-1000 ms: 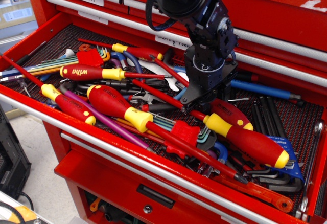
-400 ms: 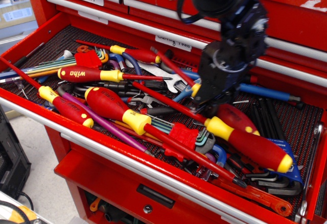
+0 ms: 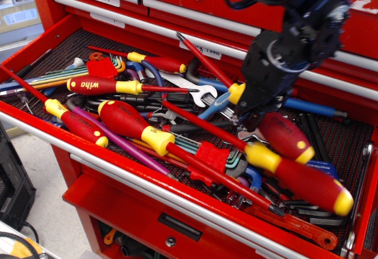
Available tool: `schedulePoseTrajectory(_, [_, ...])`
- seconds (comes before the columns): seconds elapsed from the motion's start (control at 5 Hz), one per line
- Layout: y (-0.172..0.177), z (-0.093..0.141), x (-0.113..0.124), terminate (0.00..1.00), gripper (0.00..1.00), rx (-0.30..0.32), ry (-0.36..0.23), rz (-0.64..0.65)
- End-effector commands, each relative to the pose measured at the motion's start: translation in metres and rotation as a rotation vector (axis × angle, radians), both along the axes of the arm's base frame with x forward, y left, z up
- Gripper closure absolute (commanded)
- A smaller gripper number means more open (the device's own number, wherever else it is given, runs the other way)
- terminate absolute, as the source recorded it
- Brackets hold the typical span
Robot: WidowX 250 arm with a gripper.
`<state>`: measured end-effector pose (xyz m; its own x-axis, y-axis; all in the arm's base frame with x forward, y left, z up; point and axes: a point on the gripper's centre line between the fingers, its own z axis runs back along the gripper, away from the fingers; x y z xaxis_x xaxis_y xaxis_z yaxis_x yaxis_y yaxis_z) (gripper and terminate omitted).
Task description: Pick up red srewdriver
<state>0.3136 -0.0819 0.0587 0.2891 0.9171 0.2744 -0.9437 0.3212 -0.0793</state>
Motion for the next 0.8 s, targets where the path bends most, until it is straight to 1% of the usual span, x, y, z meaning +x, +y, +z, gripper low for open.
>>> schedulePoseTrajectory(0.0, [0.014, 0.069, 0.001, 0.00, 1.00, 0.007, -0.089, -0.001])
schedulePoseTrajectory(0.2, [0.015, 0.100, -0.007, 0.00, 1.00, 0.076, -0.086, -0.004])
schedulePoseTrajectory(0.4, [0.013, 0.122, -0.013, 0.00, 1.00, 0.202, -0.128, -0.023])
schedulePoseTrajectory(0.6, [0.018, 0.149, -0.011, 0.00, 1.00, 0.291, -0.147, -0.041])
